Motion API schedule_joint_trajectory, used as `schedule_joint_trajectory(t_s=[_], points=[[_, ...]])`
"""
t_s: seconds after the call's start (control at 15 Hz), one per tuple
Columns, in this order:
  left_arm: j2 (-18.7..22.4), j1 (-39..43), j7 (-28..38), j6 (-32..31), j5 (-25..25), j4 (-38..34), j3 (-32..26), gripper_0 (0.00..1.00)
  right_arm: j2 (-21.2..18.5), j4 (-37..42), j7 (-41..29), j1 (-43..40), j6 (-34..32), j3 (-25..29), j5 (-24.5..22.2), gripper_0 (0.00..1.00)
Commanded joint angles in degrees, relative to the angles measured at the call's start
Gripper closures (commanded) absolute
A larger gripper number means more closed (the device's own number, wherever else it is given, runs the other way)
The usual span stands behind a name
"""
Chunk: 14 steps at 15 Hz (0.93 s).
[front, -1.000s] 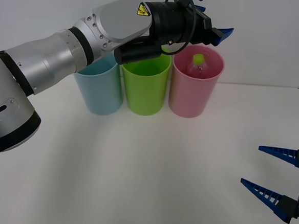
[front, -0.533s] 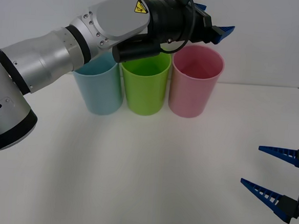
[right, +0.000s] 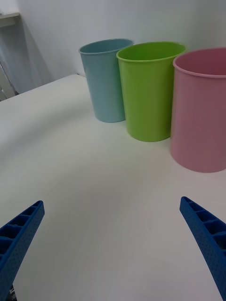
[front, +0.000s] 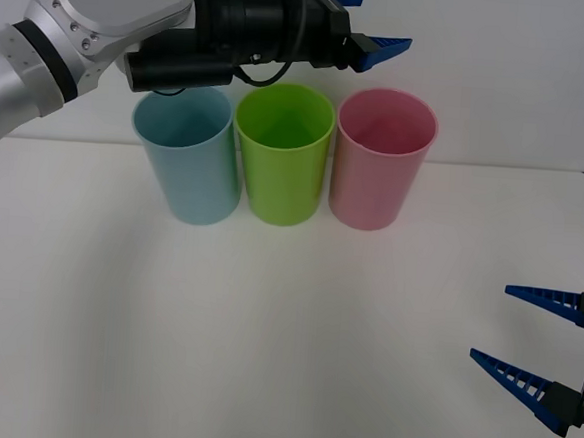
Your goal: Put cans in the blue bin and PET bottles in the pink bin and trash in the green bin.
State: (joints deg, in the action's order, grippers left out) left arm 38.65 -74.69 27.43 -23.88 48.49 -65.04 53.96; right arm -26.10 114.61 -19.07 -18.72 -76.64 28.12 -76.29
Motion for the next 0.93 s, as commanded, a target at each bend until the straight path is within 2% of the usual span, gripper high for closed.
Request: schedule_joint_trajectory(t_s=[0.07, 0.13, 0.2, 0.33, 0.47, 0.6, 0.73, 0.93], points=[[7.9, 3.4, -2.2, 0.2, -5.3, -8.0, 0.0, 0.0, 0.0, 0.0, 0.0, 0.0, 0.0, 0.0, 0.0, 0.0], [10.5, 4.4, -4.0, 0.3, -7.6, -10.2, -0.1, 0.0, 0.0, 0.0, 0.0, 0.0, 0.0, 0.0, 0.0, 0.0], [14.7, 6.0, -6.2, 0.2, -10.4, -14.0, 0.0, 0.0, 0.0, 0.0, 0.0, 0.0, 0.0, 0.0, 0.0, 0.0], [21.3, 9.1, -7.2, 0.3, -13.6, -20.2, 0.0, 0.0, 0.0, 0.0, 0.0, 0.0, 0.0, 0.0, 0.0, 0.0], [28.4, 13.7, -13.2, 0.3, -20.8, -26.4, -0.6, 0.0, 0.0, 0.0, 0.0, 0.0, 0.0, 0.0, 0.0, 0.0], [33.1, 18.4, -18.4, 0.2, -25.4, -30.1, -2.1, 0.0, 0.0, 0.0, 0.0, 0.0, 0.0, 0.0, 0.0, 0.0], [35.8, 27.1, -20.5, -4.9, -25.4, -31.1, -9.5, 0.0, 0.0, 0.0, 0.0, 0.0, 0.0, 0.0, 0.0, 0.0], [35.5, 43.2, -19.7, -14.7, -18.1, -30.6, -26.6, 0.0, 0.0, 0.0, 0.0, 0.0, 0.0, 0.0, 0.0, 0.0]])
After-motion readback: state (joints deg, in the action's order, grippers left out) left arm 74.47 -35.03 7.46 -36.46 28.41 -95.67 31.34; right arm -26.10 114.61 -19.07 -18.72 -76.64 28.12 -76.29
